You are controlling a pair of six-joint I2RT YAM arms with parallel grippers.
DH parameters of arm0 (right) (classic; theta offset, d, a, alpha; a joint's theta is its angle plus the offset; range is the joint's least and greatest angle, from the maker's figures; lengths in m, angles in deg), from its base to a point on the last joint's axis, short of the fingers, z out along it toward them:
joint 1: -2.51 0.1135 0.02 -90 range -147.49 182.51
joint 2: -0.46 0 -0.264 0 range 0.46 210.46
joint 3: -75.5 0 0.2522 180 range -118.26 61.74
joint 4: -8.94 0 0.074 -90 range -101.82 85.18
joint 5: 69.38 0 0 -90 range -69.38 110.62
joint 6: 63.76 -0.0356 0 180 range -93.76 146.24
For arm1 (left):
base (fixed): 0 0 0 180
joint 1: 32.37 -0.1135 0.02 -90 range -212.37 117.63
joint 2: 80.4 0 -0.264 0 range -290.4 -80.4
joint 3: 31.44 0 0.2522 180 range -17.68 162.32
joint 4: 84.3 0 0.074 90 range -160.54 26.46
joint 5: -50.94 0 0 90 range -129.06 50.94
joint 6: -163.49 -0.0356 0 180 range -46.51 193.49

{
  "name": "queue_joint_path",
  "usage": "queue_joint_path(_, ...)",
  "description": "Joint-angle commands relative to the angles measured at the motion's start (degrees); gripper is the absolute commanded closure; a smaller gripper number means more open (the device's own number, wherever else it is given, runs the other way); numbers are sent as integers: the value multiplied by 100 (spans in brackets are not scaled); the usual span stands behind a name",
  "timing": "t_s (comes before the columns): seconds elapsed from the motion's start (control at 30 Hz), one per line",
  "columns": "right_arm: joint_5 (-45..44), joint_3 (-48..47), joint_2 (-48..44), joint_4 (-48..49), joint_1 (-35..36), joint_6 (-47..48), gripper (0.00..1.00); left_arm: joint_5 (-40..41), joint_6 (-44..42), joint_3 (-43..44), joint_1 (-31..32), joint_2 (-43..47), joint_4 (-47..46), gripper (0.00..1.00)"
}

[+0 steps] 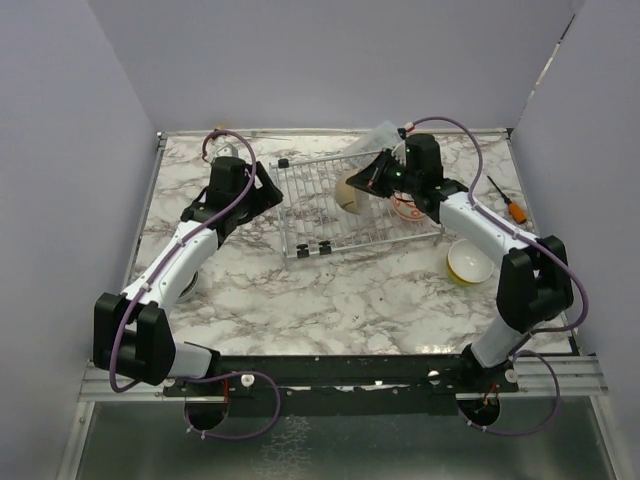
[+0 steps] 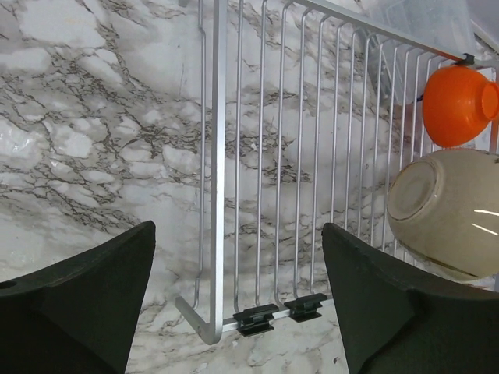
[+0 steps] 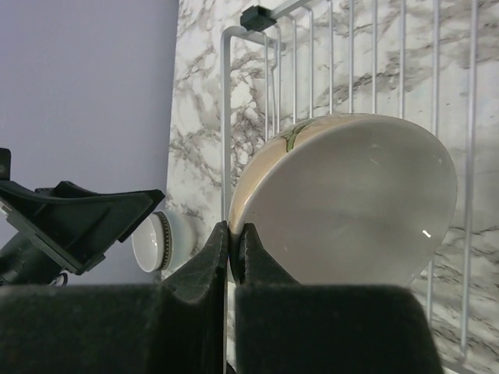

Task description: Load the bowls into the dish rack

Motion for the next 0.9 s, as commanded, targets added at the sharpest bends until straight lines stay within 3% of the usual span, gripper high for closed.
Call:
queue_joint_path(0.0,563,-373,245,1172,239,-562,99,227,92,-211,-43,229,-36,13)
queue_joint_path(0.2,666,-479,746,1579,498,-990,99,393,-79,-380,-58,73,-29,25)
queue_joint_path(0.47,910,-1047,1650,1923,604,-1530,99,137,-318,-374,-78,-158,74,25)
queue_joint_path(0.87,2068,-1863,2745,2006,608,-2102,99,27,-341,-477,-78,-193,103,25)
